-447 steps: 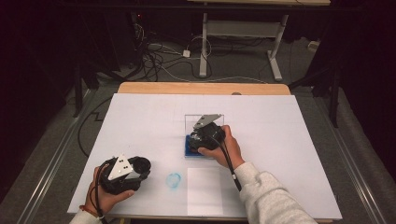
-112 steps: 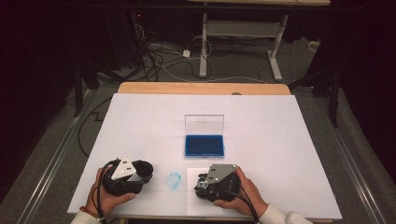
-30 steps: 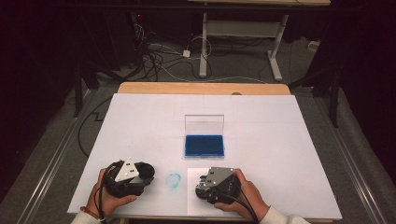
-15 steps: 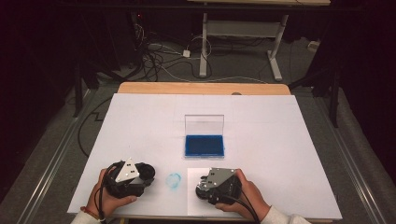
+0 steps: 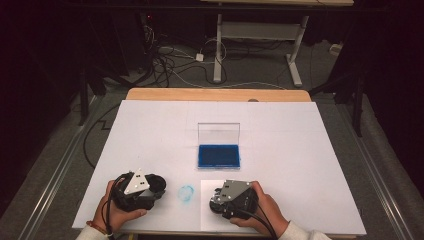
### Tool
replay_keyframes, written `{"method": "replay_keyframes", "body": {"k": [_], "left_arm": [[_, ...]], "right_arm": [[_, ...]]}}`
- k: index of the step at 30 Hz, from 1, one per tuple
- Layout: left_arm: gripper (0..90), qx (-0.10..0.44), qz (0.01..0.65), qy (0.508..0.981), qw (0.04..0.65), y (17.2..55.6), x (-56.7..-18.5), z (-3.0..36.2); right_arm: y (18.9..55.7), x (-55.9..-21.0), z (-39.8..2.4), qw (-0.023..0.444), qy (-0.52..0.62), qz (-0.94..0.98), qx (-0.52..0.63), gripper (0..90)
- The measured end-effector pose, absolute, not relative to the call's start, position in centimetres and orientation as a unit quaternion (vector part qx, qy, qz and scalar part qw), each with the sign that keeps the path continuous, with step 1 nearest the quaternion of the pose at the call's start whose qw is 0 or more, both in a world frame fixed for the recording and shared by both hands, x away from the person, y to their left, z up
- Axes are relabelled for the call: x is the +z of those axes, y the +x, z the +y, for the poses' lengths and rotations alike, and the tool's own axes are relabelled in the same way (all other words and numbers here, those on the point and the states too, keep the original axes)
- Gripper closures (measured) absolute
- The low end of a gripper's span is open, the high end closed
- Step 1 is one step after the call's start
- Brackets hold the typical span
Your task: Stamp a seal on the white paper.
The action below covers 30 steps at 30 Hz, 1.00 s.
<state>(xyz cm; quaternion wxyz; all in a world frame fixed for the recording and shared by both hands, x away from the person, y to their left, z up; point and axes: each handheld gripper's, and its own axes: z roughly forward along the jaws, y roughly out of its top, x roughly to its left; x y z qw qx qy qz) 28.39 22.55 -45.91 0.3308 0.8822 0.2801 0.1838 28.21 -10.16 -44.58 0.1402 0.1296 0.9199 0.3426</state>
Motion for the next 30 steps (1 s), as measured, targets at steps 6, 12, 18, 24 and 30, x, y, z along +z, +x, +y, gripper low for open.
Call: {"method": "replay_keyframes", "body": {"k": [6, 12, 18, 24, 30], "left_arm": [[36.7, 0.186, 0.281, 0.881, 0.332, 28.4, -45.9, 22.6], [36.7, 0.188, 0.283, 0.88, 0.333, 28.4, -45.8, 22.6], [36.7, 0.186, 0.281, 0.881, 0.331, 28.4, -45.9, 22.6], [36.7, 0.186, 0.285, 0.88, 0.33, 28.5, -45.9, 22.7], [36.7, 0.185, 0.283, 0.881, 0.33, 28.6, -45.9, 22.6]], "right_arm": [[29.0, -42.5, -11.9, 0.133, 0.159, 0.889, 0.409, 56.9], [29.7, -41.3, -13.6, 0.154, 0.176, 0.874, 0.426, 56.9], [30.3, -40.7, -14.9, 0.175, 0.183, 0.866, 0.431, 56.9], [30.9, -40.4, -16.0, 0.191, 0.192, 0.86, 0.432, 56.9], [31.3, -40.3, -16.8, 0.195, 0.206, 0.855, 0.433, 56.9]]}}
